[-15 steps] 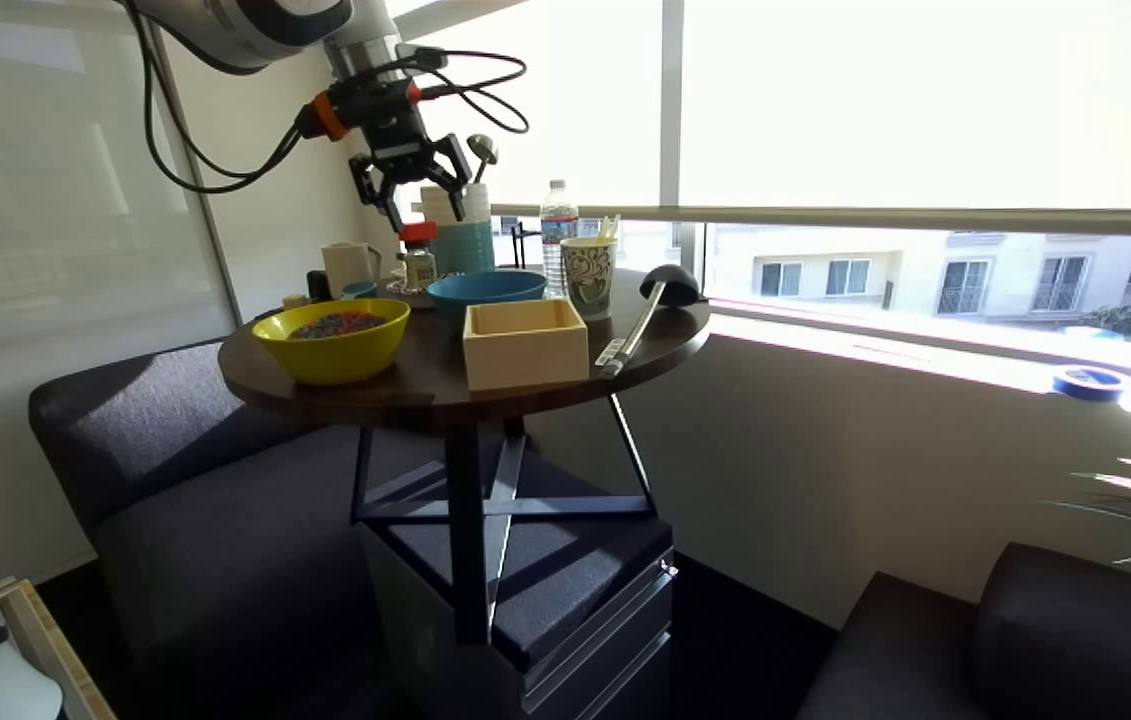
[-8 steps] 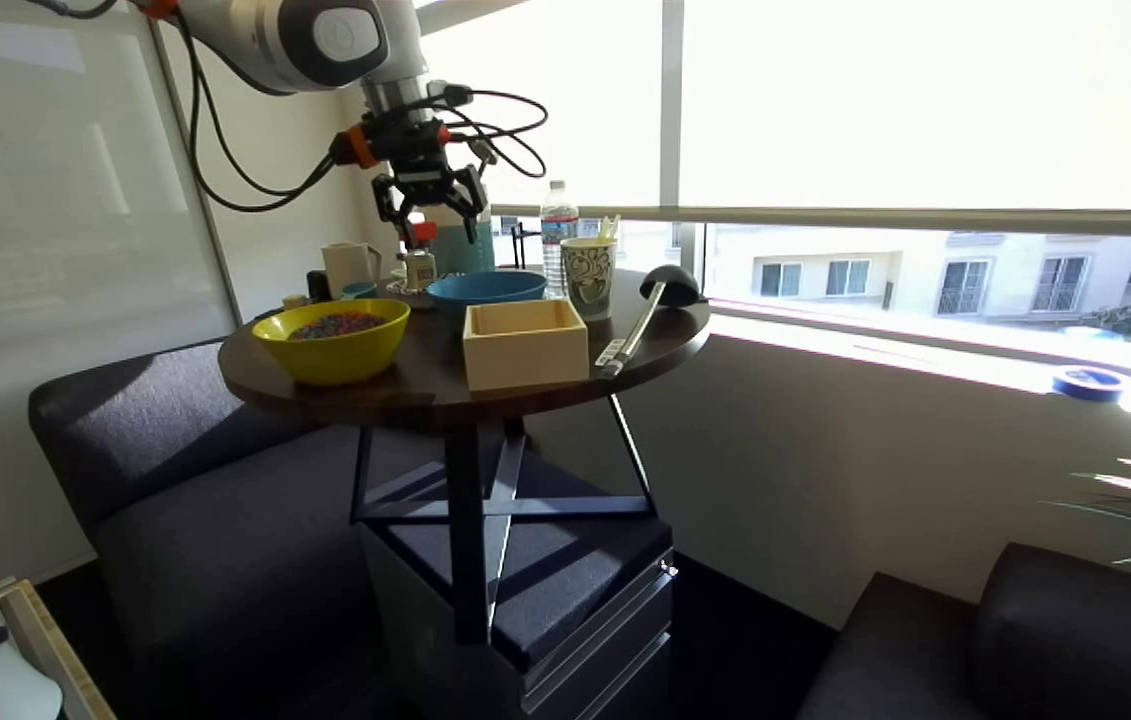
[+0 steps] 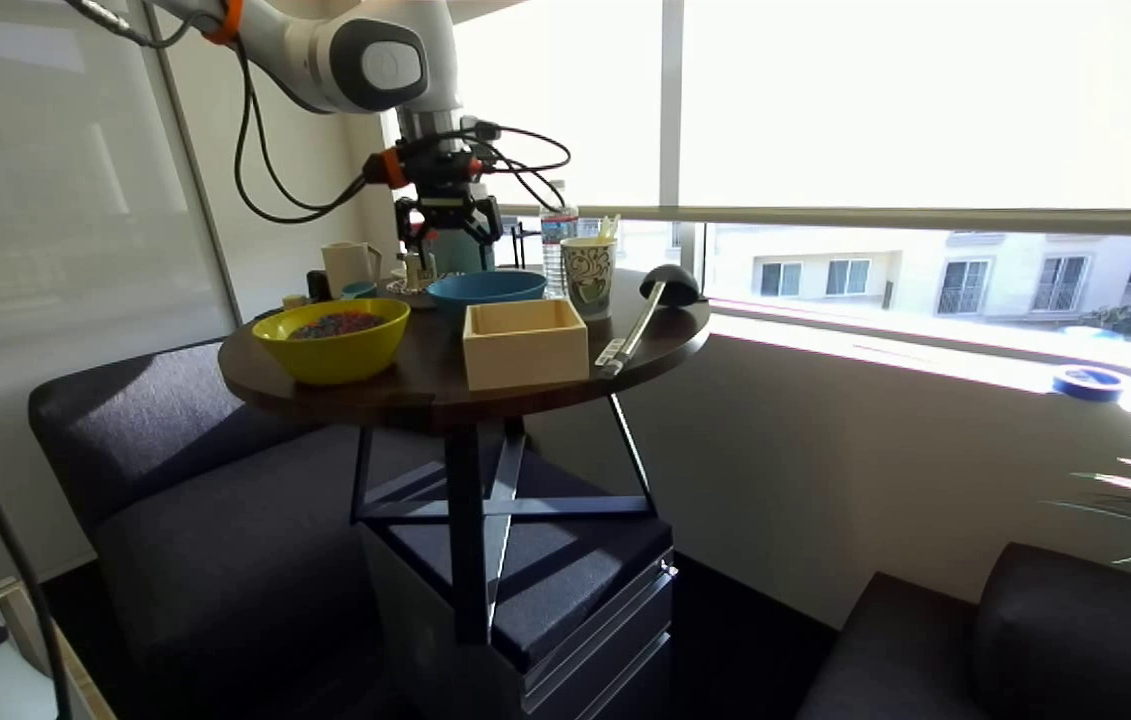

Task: Switch the positions of the yellow and blue bowls by moving the yellow bowl to the right and the blue bowl to the left

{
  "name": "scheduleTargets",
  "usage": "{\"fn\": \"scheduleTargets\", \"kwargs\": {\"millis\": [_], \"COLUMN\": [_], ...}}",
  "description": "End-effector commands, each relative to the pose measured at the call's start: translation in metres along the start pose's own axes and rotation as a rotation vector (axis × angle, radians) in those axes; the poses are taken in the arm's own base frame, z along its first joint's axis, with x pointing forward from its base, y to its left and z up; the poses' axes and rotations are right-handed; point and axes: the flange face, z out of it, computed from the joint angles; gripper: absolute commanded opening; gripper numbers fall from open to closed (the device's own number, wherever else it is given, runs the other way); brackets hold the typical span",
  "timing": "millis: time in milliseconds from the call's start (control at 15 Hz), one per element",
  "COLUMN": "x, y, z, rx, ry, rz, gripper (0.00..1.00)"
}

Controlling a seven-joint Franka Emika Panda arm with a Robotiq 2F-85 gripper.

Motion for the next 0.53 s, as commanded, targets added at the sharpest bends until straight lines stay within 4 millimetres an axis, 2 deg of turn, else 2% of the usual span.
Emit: {"fn": "scheduleTargets", "kwargs": {"millis": [0,467], "x": [0.015,0.014], "y": [0.003,-0.006], "z": [0.01,0.042], "rx": [0.084,0.168], "ry": [-0.018,-0.093], "rz": [-0.031,-0.034], "gripper": [1.0,1.0]}}
